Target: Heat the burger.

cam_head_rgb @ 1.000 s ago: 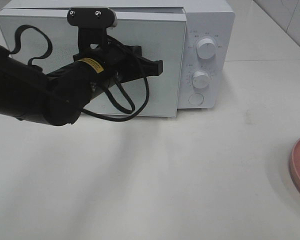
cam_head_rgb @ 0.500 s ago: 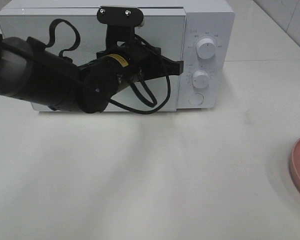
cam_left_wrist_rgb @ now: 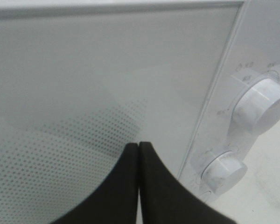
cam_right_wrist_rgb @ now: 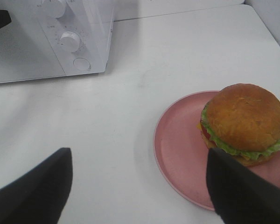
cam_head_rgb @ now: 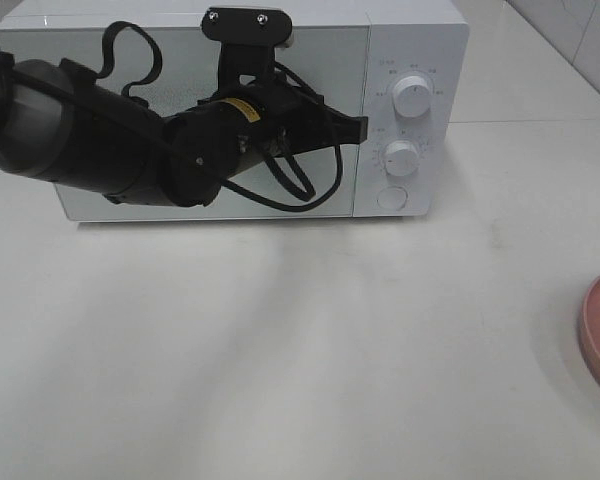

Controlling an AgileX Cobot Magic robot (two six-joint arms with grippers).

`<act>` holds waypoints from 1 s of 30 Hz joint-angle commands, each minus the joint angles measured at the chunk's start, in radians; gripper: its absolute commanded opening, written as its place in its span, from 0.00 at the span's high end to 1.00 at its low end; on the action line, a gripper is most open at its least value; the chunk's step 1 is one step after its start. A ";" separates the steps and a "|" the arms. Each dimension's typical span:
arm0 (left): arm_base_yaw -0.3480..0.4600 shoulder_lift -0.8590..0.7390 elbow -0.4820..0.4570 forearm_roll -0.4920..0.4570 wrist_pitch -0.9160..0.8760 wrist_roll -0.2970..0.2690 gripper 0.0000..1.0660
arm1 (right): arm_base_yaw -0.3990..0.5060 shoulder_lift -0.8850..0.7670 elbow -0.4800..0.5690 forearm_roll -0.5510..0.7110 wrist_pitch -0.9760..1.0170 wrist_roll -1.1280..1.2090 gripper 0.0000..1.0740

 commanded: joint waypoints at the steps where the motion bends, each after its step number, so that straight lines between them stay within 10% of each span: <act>1: 0.057 -0.018 -0.037 -0.066 -0.065 0.010 1.00 | -0.006 -0.025 0.001 -0.001 0.001 -0.007 0.30; 17: -0.015 -0.238 0.180 -0.065 0.268 0.090 0.91 | -0.006 -0.025 0.001 -0.001 0.001 -0.007 0.30; 22: 0.007 -0.331 0.206 -0.033 0.635 0.109 0.14 | -0.006 -0.025 0.001 -0.001 0.001 -0.007 0.30; 30: 0.024 -0.442 0.206 0.077 0.945 0.108 0.06 | -0.006 -0.025 0.001 -0.001 0.001 -0.007 0.30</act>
